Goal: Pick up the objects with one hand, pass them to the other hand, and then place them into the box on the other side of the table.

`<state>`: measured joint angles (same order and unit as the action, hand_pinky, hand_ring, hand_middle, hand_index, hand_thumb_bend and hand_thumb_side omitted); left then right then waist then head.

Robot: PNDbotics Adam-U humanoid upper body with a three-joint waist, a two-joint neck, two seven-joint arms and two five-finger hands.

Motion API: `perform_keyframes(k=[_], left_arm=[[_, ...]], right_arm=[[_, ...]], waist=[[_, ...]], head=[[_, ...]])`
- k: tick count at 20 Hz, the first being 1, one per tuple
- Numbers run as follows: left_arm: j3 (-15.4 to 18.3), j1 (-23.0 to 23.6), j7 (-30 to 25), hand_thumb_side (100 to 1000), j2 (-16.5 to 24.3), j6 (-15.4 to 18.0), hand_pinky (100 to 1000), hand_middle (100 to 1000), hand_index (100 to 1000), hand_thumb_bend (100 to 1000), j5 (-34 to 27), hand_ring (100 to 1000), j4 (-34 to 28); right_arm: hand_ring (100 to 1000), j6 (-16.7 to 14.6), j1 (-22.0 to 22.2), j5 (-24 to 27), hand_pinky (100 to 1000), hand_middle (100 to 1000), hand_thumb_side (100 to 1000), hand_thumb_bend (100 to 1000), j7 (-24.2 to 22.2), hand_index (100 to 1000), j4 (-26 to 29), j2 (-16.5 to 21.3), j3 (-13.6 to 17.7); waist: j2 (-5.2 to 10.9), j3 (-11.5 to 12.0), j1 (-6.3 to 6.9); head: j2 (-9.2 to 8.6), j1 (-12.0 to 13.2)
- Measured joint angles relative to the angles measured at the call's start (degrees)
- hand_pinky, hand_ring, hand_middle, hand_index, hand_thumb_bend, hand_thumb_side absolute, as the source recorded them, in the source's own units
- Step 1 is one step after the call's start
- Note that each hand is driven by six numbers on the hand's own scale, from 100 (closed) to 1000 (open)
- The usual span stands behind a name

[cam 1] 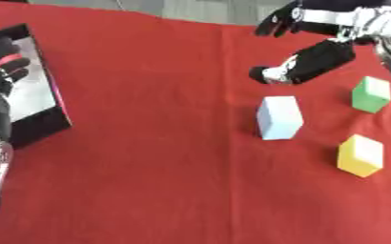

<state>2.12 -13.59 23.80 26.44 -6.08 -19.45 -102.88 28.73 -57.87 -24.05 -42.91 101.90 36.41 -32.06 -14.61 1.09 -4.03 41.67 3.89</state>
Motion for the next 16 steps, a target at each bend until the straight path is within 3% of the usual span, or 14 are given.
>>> perform_keyframes(k=[1,4,16], left_arm=[[0.0,0.0,0.0,936,0.0,0.0,834,737,793,198,0.0,730,0.0],[0.0,0.0,0.0,937,0.0,0.0,834,737,791,198,0.0,730,0.0],[0.0,0.0,-0.07,940,0.0,-0.08,834,736,789,196,0.0,729,0.0]], right_arm=[[888,-0.02,0.02,0.45,922,845,396,480,-0.02,878,0.32,0.0,-0.17],[888,-0.25,0.45,2.23,920,845,379,468,-0.25,880,0.71,0.01,-0.37],[896,-2.91,3.06,7.37,930,850,479,522,-2.91,892,-0.63,0.22,-1.97]], waist=[[0.0,0.0,0.0],[0.0,0.0,0.0],[0.0,-0.09,0.0]], head=[[0.0,0.0],[0.01,0.01],[0.01,0.04]])
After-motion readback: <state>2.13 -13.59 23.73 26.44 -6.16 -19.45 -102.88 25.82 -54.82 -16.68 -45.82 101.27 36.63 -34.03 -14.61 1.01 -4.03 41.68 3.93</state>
